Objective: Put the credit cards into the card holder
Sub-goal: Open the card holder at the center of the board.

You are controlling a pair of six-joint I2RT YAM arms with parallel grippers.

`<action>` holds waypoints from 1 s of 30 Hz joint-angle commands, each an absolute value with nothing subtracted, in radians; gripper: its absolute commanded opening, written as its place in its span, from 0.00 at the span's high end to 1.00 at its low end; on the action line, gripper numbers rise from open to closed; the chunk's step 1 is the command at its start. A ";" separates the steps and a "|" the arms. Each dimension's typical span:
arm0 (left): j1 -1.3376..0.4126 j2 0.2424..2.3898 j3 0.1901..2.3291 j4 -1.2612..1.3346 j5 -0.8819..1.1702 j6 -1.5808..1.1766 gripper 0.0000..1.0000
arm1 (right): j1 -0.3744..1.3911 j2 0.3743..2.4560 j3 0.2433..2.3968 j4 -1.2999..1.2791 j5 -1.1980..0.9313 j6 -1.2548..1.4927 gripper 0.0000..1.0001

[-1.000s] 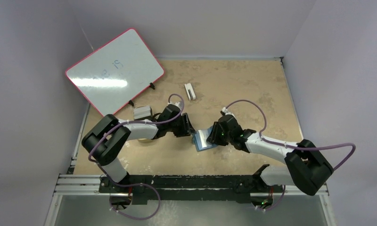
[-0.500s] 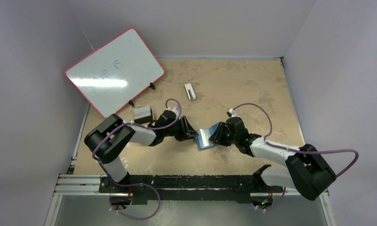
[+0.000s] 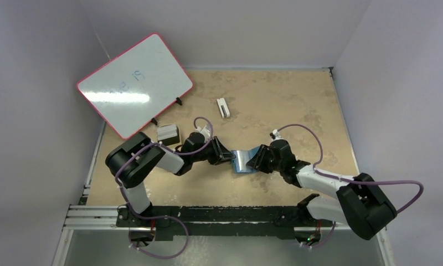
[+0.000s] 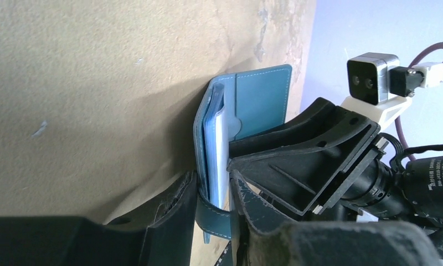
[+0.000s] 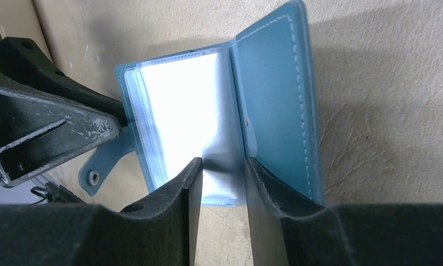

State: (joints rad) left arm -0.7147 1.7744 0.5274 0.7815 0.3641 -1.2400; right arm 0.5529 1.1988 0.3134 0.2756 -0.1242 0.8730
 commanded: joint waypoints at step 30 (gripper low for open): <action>-0.735 1.800 0.639 0.810 0.386 -1.194 1.00 | 0.580 1.114 0.448 0.083 -0.066 0.841 0.43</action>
State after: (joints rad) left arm -0.7250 1.8542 0.6304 0.7834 0.3874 -1.2144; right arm 0.5606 1.1610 0.3660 0.1593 -0.1177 0.8509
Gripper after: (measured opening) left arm 0.019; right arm 0.540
